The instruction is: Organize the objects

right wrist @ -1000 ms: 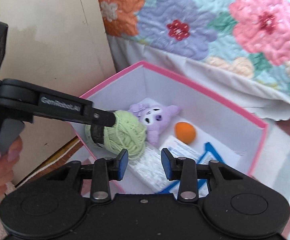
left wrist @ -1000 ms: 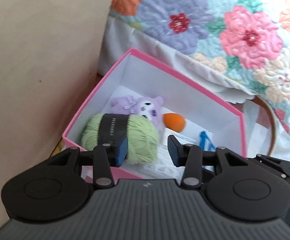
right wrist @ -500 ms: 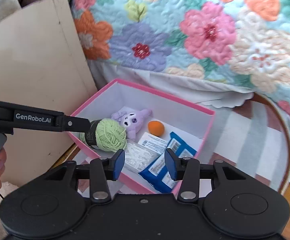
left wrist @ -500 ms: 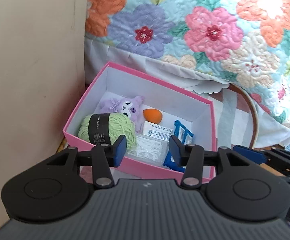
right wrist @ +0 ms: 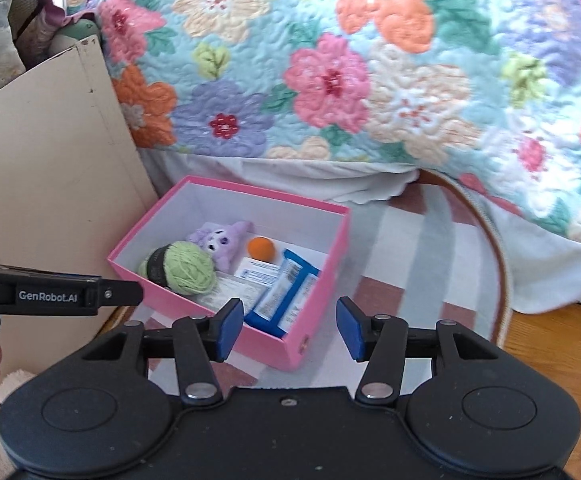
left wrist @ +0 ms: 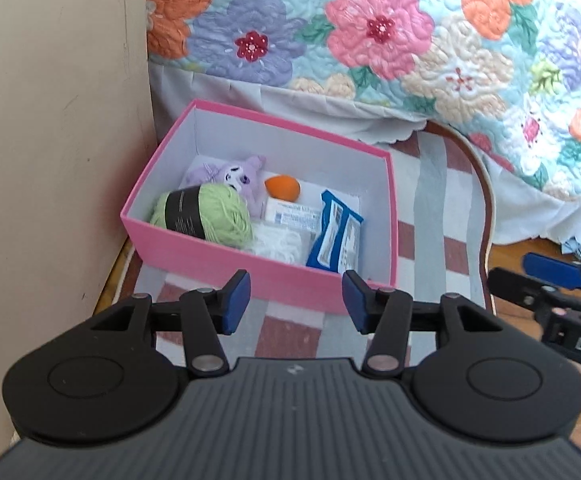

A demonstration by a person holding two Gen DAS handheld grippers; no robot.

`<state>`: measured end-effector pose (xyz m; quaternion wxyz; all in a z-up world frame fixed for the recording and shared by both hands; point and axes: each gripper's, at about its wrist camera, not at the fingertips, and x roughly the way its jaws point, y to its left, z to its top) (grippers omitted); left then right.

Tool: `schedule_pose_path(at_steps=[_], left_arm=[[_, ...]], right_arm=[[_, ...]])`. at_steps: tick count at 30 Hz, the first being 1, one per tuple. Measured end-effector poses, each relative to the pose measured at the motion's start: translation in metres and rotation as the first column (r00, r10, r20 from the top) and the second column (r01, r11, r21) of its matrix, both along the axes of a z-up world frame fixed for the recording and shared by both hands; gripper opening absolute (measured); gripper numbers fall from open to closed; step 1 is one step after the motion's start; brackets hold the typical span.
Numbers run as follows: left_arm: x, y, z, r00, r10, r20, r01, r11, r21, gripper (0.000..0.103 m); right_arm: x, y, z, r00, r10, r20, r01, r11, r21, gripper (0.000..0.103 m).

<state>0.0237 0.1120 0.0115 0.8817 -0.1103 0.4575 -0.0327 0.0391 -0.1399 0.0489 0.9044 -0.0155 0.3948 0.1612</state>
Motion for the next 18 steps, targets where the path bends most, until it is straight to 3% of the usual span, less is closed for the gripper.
schedule_pose_path(at_steps=[5, 8, 11, 18], left_arm=[[-0.014, -0.009, 0.0, 1.0, -0.005, 0.002, 0.005, 1.0, 0.011, 0.055], [-0.022, -0.015, -0.001, 1.0, -0.018, -0.006, 0.018, 1.0, 0.011, 0.058], [-0.027, -0.019, -0.004, 1.0, -0.022, -0.02, 0.022, 1.0, 0.014, 0.061], [-0.034, -0.027, -0.011, 0.999, -0.026, -0.044, 0.028, 0.999, 0.03, 0.065]], right_arm=[[-0.025, -0.027, -0.002, 0.997, -0.072, -0.005, 0.072, 0.995, 0.062, 0.062], [-0.034, -0.025, -0.006, 0.995, -0.096, 0.002, 0.096, 0.995, -0.004, 0.062], [-0.044, -0.023, -0.01, 0.996, -0.094, 0.0, 0.094, 0.995, -0.038, 0.072], [-0.056, -0.025, -0.02, 0.99, -0.139, -0.014, 0.137, 0.985, -0.103, 0.082]])
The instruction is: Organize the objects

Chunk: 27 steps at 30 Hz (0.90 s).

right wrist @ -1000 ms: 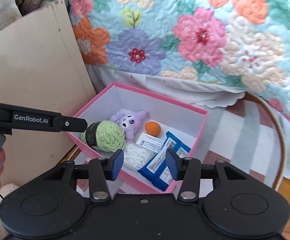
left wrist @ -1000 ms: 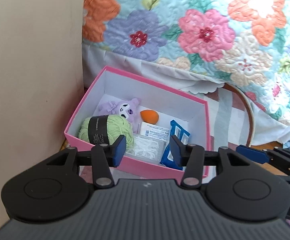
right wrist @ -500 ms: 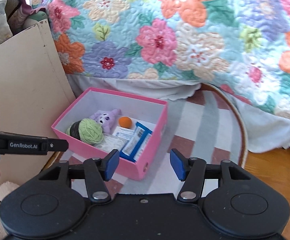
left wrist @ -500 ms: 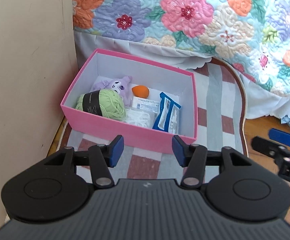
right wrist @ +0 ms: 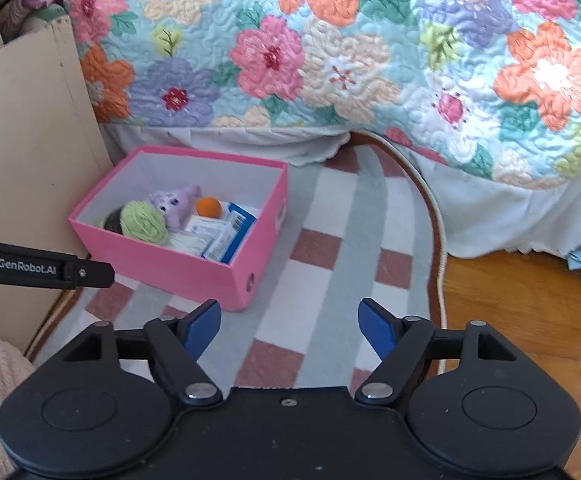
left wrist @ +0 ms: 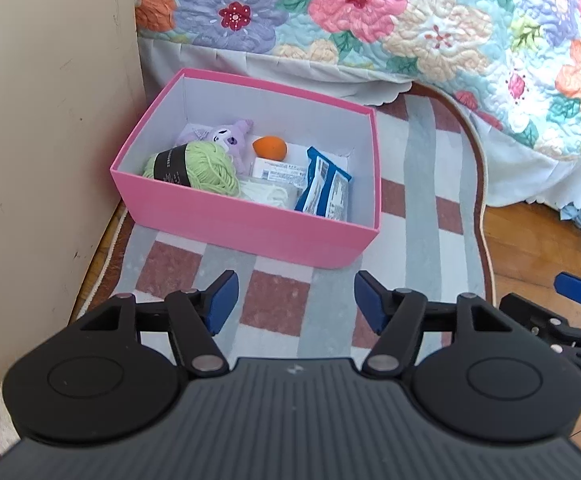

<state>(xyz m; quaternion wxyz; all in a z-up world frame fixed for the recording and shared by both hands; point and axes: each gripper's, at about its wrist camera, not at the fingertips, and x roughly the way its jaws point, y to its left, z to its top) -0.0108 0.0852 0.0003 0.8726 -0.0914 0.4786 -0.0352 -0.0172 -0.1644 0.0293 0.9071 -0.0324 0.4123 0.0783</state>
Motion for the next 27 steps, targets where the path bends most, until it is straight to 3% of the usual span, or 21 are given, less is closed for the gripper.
schedule_pose_path(at_steps=[10, 16, 19, 27], left_arm=[[-0.009, -0.017, -0.003, 1.0, -0.024, -0.01, 0.024, 0.997, 0.073, 0.08], [-0.012, -0.022, 0.0, 1.0, -0.025, -0.008, 0.026, 0.992, 0.124, 0.1], [-0.013, -0.023, 0.0, 1.0, -0.005, -0.012, 0.007, 0.988, 0.155, 0.102], [-0.005, -0.016, -0.012, 0.997, 0.003, -0.083, 0.009, 0.988, 0.152, 0.103]], right_arm=[[-0.007, -0.018, -0.015, 0.994, -0.086, -0.07, 0.088, 0.996, 0.033, 0.096], [-0.015, -0.028, -0.012, 0.992, -0.115, -0.053, 0.118, 0.992, 0.05, 0.097], [-0.016, -0.032, -0.01, 0.99, -0.131, -0.055, 0.134, 0.99, 0.054, 0.098], [-0.011, -0.027, -0.013, 0.982, -0.172, -0.082, 0.175, 0.984, 0.029, 0.098]])
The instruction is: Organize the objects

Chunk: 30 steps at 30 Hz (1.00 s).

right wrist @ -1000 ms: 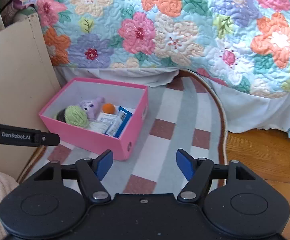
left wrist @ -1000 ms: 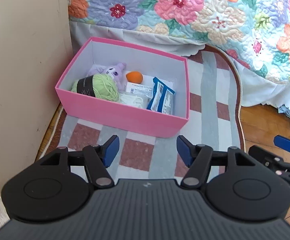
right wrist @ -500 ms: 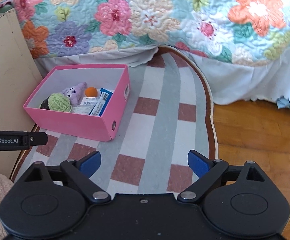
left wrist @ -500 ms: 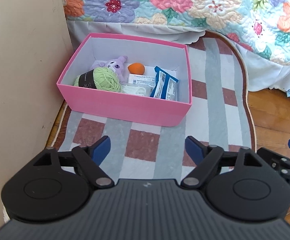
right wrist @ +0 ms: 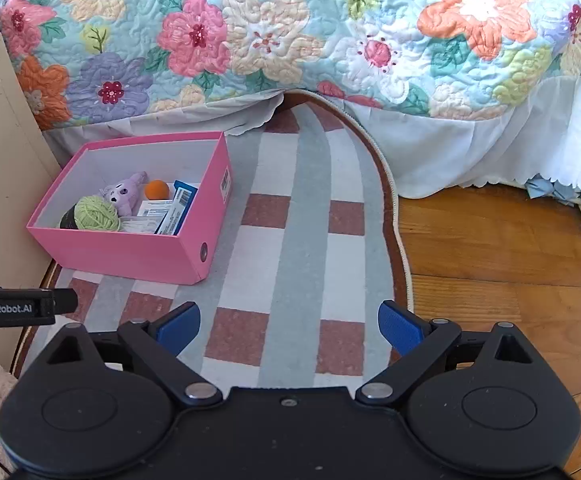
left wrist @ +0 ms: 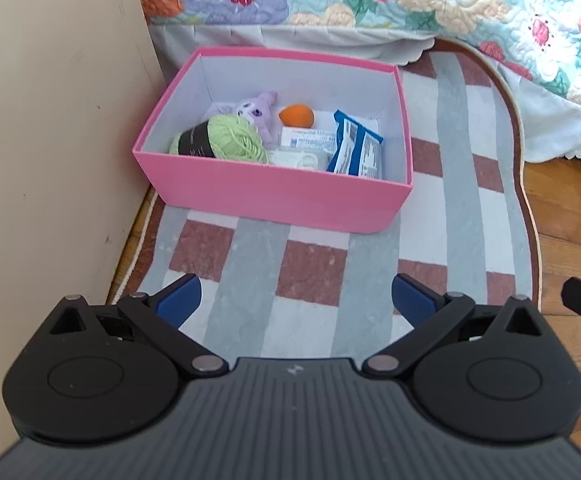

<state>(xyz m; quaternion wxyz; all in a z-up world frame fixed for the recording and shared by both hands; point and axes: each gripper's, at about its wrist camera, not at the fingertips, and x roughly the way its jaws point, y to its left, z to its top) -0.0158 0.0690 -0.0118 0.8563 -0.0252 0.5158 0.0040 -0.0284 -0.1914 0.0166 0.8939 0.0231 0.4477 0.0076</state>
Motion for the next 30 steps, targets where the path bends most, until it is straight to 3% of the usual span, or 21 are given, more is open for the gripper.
schedule_pose_path(at_steps=[17, 24, 30], left_arm=[[-0.005, 0.005, 0.002, 1.0, -0.009, 0.011, 0.008, 0.999, 0.045, 0.103], [-0.004, 0.001, 0.0, 1.0, -0.006, 0.026, 0.003, 0.995, 0.097, 0.103], [-0.004, 0.004, 0.004, 1.0, 0.0, 0.031, -0.002, 0.997, 0.082, 0.103]], right_arm=[[0.006, -0.001, -0.011, 0.999, 0.0, -0.046, 0.0, 1.0, 0.004, 0.098], [0.005, -0.001, -0.009, 0.997, 0.005, -0.073, -0.003, 1.0, 0.02, 0.098], [0.002, 0.006, -0.005, 0.997, 0.026, -0.068, -0.027, 1.0, -0.005, 0.098]])
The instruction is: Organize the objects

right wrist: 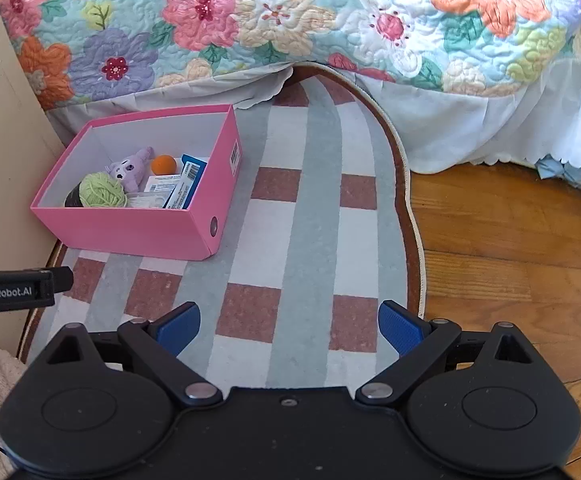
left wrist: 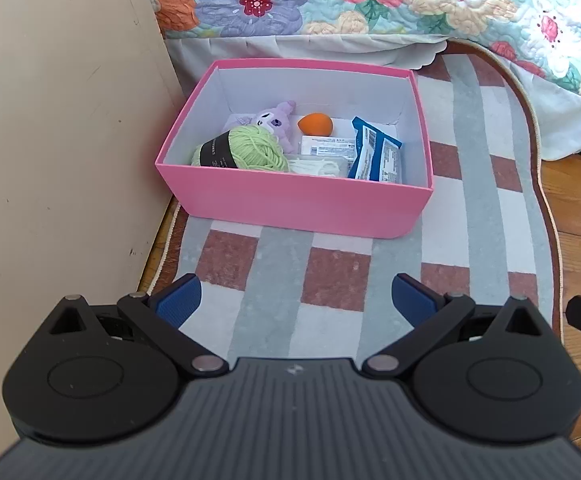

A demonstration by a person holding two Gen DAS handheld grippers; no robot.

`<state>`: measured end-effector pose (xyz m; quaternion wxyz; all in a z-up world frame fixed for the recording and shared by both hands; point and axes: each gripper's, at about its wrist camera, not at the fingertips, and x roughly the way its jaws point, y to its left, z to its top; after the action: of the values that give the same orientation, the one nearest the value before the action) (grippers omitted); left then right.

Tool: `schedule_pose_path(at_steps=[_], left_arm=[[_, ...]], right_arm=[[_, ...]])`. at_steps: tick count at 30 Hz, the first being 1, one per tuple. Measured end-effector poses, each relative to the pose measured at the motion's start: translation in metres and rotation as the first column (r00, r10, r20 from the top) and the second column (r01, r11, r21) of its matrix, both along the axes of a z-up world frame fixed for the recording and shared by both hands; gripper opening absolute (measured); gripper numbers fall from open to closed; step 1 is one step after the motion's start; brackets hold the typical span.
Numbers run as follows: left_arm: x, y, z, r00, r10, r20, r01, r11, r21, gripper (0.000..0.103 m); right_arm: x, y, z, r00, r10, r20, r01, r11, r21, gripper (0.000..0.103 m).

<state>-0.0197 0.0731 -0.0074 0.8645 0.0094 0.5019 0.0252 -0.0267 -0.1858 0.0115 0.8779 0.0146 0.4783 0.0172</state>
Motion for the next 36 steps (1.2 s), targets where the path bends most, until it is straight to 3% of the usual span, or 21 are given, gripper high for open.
schedule_pose_path(at_steps=[4, 9, 36], left_arm=[[0.002, 0.0, -0.001, 1.0, -0.003, -0.017, 0.003, 1.0, -0.004, 0.103], [0.001, -0.003, -0.004, 1.0, -0.014, -0.017, 0.015, 0.999, 0.042, 0.103], [-0.004, -0.008, -0.001, 0.998, -0.046, -0.034, 0.047, 0.999, 0.022, 0.103]], right_arm=[[0.0, 0.001, 0.0, 1.0, -0.007, 0.001, 0.007, 1.0, -0.003, 0.098], [0.001, -0.007, -0.002, 1.0, -0.029, -0.005, 0.029, 1.0, -0.001, 0.098], [0.002, -0.015, -0.004, 0.998, -0.063, 0.001, 0.063, 0.998, 0.01, 0.098]])
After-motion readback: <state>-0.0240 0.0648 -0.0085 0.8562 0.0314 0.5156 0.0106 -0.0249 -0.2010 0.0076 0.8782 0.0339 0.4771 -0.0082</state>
